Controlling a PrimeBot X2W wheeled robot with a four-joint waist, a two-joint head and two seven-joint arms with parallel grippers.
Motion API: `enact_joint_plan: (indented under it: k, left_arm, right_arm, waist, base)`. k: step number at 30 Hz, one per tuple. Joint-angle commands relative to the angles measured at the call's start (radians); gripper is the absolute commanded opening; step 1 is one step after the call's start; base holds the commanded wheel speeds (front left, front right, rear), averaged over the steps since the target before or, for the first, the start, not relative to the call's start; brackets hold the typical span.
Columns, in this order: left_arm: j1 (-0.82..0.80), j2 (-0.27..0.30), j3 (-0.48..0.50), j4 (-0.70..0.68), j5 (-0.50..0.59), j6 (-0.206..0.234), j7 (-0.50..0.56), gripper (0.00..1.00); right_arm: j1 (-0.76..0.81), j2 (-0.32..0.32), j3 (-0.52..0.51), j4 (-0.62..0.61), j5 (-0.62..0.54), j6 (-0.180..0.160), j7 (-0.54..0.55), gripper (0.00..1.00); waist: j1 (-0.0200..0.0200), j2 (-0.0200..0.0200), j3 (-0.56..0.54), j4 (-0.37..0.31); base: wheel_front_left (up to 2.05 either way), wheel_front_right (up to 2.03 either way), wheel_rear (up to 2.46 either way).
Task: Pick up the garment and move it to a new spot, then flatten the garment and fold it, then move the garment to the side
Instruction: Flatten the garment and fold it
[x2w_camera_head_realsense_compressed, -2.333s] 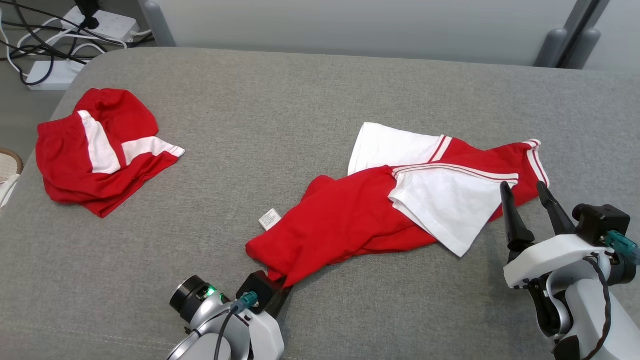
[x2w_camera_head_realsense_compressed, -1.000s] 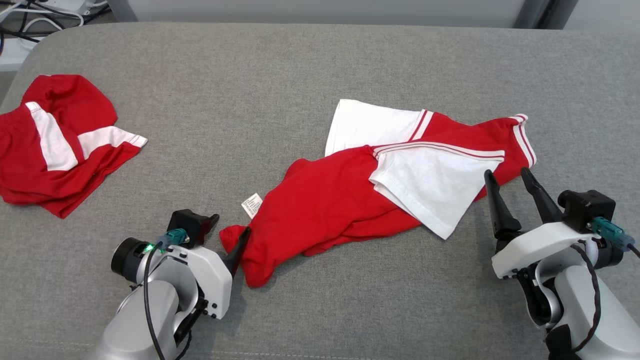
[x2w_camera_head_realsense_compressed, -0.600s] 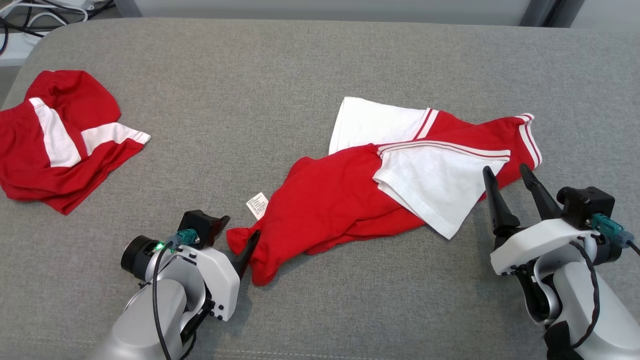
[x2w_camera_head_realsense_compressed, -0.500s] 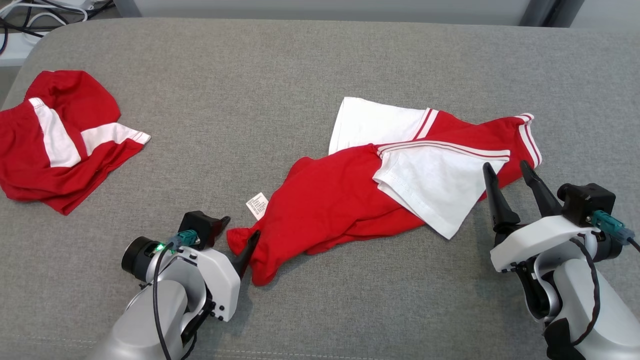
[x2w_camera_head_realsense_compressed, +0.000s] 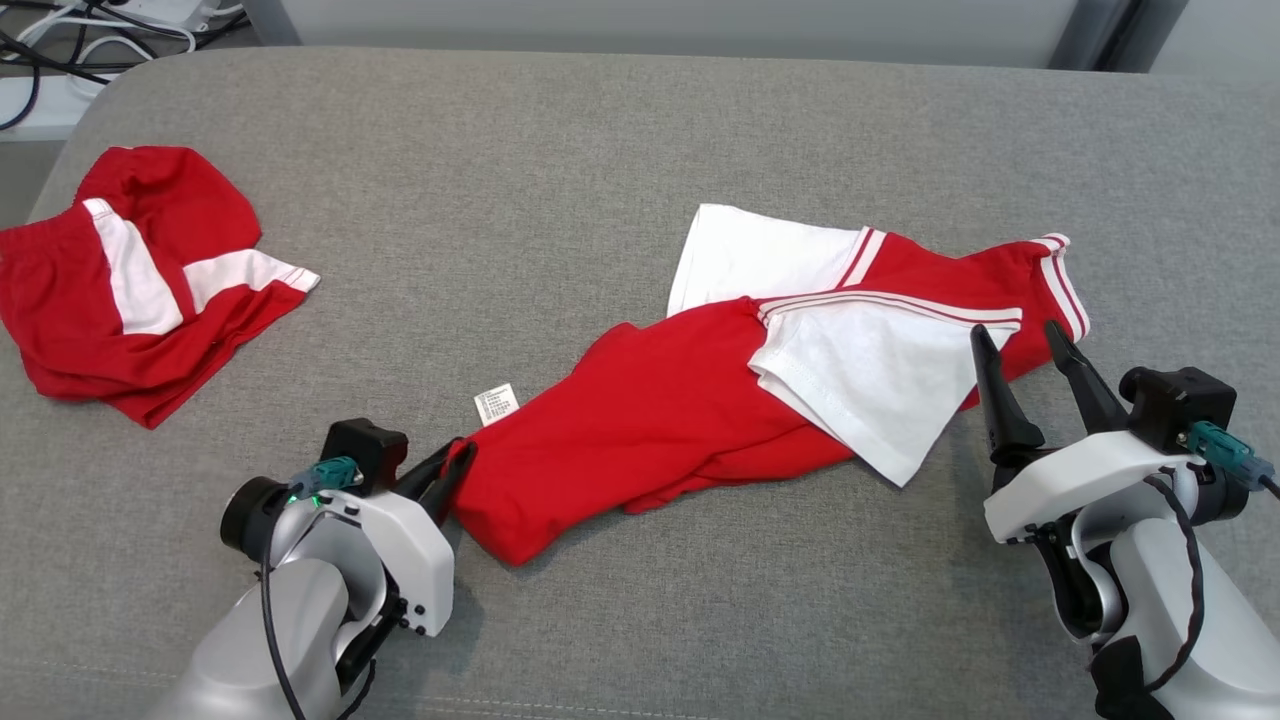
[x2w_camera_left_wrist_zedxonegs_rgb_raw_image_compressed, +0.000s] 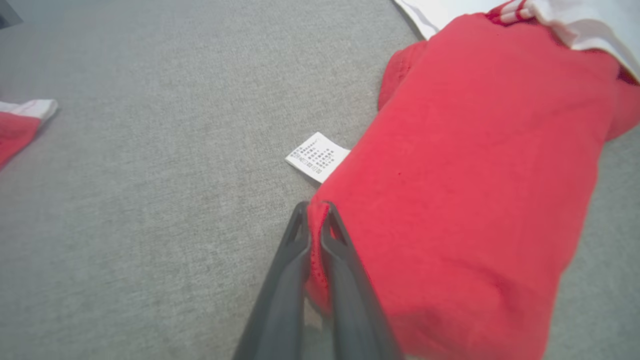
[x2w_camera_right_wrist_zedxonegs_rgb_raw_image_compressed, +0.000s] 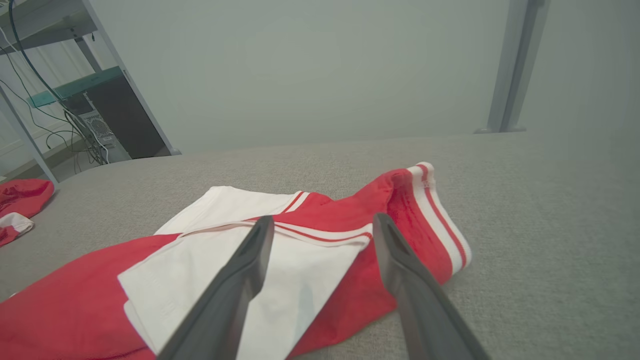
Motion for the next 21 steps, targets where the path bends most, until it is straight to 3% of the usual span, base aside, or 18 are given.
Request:
enact_joint_plan:
  k: [1, 12, 21]
  left_arm:
    - [-0.055, 0.045, 0.044, -0.017, -0.007, -0.001, -0.029, 0.00]
    - [-0.109, 0.099, 0.085, -0.185, 0.073, 0.050, -0.081, 0.00]
    - [0.014, 0.112, 0.104, -0.432, 0.121, 0.098, -0.082, 0.00]
  right_arm:
    - [-0.001, 0.004, 0.013, -0.021, 0.005, 0.000, -0.011, 1.00]
    - [-0.036, -0.024, -0.003, 0.020, 0.004, 0.000, -0.011, 1.00]
    - [-0.143, -0.092, 0.012, 0.152, 0.008, 0.000, -0.007, 1.00]
  waist:
    - [0.0000, 0.0000, -0.007, 0.010]
    - [0.0000, 0.0000, -0.036, 0.063]
    - [0.0000, 0.0000, -0.014, 0.122]
  base:
    - [0.00, 0.00, 0.00]
    - [0.00, 0.00, 0.00]
    - [0.00, 0.00, 0.00]
